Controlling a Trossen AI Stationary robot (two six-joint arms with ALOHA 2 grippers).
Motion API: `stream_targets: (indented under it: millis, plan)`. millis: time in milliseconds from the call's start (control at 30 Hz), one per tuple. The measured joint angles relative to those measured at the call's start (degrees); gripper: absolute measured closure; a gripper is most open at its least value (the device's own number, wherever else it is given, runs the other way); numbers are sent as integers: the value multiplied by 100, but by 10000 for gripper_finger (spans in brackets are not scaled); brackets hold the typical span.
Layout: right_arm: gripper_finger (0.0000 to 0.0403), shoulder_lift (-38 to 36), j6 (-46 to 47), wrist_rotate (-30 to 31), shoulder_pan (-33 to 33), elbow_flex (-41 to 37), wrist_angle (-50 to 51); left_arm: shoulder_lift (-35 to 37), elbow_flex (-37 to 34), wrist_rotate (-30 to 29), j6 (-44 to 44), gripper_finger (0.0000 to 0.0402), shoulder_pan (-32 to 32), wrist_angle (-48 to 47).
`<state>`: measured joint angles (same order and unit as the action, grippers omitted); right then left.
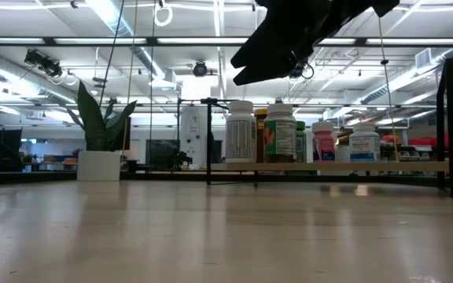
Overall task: Pick and place medicine bottles onto shelf by color
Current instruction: Put the white and green pill bottle on the shelf
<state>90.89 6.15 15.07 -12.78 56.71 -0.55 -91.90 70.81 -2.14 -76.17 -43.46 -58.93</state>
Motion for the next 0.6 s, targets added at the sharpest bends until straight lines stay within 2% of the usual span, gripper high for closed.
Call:
stream_targets:
  millis: [433, 600]
  plan:
    - [40, 0, 9, -35, -4, 0, -25, 0, 0, -9, -86, 47, -48, 45]
    - [40, 0, 11, -35, -4, 0, -23, 0, 0, 173, -88, 47, -48, 45]
